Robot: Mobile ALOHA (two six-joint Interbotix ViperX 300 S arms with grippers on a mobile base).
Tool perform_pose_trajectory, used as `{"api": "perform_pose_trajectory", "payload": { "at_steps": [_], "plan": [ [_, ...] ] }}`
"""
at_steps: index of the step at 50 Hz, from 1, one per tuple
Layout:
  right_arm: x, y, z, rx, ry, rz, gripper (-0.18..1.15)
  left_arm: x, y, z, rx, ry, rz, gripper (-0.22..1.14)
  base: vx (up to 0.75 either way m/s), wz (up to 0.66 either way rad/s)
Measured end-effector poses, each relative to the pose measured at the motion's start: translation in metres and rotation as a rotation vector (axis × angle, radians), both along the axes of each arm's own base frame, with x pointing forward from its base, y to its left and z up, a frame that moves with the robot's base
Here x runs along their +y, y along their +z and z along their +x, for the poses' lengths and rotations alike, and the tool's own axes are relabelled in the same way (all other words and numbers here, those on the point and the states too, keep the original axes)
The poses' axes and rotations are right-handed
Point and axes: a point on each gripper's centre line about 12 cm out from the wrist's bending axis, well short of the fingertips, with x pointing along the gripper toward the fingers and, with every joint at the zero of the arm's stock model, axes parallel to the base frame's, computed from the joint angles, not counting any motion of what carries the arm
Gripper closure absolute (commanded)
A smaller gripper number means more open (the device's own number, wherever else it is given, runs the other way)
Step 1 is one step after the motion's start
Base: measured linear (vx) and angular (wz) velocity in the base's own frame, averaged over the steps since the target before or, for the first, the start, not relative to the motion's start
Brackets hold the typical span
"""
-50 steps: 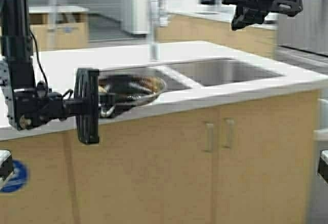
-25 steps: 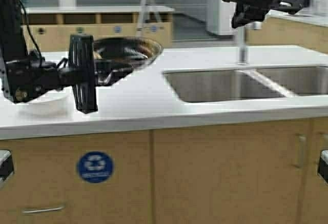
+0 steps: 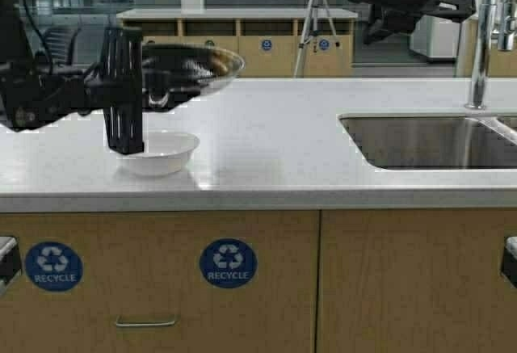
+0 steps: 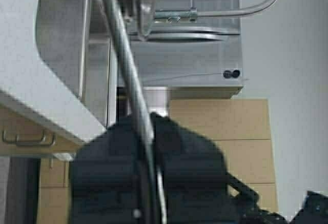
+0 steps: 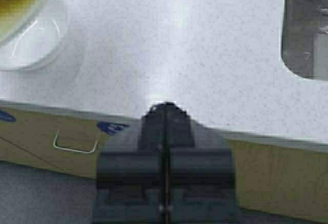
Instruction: Add oil to the pan and cook the shrimp and serve it
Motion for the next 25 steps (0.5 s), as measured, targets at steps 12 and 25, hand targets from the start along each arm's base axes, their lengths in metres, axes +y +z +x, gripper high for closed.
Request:
{"api": "perform_pose_trajectory", "payload": {
  "at_steps": [12, 25],
  "plan": [
    [-0.001, 0.001, 0.001, -0.001, -0.004, 0.002, 0.92, -0.001, 0.016, 0.002, 0.009, 0.021, 0.069, 0.88, 0.02, 0.12],
    [-0.001, -0.001, 0.001, 0.003, -0.004, 0.0, 0.92, 0.008, 0.011, 0.005, 0.066, 0.089, 0.173, 0.88, 0.02, 0.1]
  ]
}}
